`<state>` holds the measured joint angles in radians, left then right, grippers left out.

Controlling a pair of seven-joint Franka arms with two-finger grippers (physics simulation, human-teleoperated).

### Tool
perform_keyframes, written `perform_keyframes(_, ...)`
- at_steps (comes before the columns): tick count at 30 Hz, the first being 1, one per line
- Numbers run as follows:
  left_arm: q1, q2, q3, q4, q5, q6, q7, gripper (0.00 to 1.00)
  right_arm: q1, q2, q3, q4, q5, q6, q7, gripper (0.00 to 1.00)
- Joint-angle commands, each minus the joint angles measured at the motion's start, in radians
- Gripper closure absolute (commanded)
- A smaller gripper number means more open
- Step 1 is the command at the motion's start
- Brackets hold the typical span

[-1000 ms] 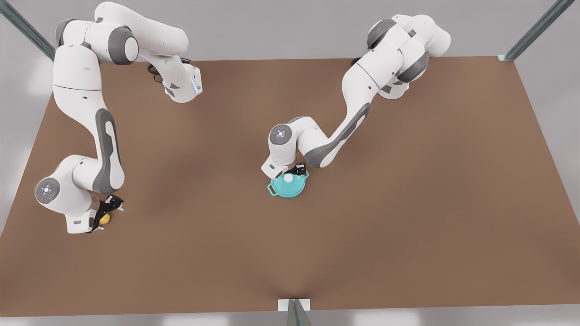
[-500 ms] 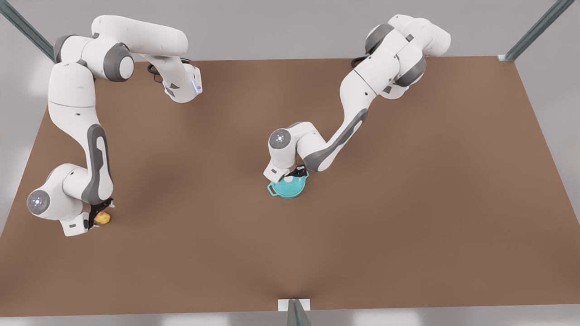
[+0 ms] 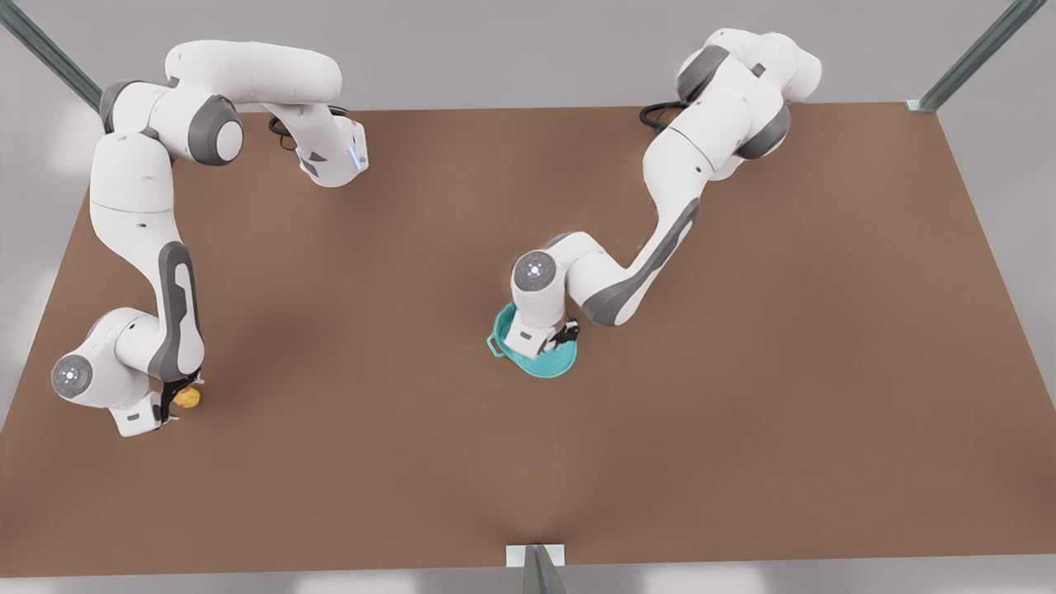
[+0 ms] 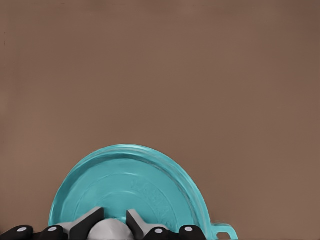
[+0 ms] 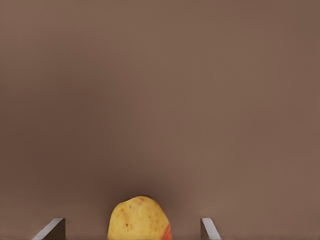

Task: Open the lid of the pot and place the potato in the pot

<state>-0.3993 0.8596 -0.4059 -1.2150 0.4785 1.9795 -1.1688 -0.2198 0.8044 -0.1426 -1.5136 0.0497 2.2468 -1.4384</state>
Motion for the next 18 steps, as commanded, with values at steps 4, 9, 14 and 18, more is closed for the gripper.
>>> perform_keyframes(4, 0.145, 0.150, 0.076, 0.014, -0.001, 0.242, 0.333, 0.69, -0.006, 0.001, 0.000, -0.013, 0.004, 0.050, -0.094, 0.00)
perform_keyframes(9, 0.143, 0.136, 0.082, 0.020, 0.000, 0.154, 0.449, 0.00, -0.019, 0.001, 0.001, -0.023, 0.004, 0.051, -0.106, 0.00)
perform_keyframes(14, 0.431, -0.227, -0.082, 0.061, -0.156, -0.587, 1.041, 0.00, -0.023, 0.009, 0.001, -0.046, 0.007, 0.089, -0.116, 0.00)
perform_keyframes(18, 0.735, -0.596, -0.159, -0.367, -0.339, -0.249, 1.066, 0.00, -0.021, 0.009, 0.005, -0.051, 0.007, 0.086, -0.116, 0.03)
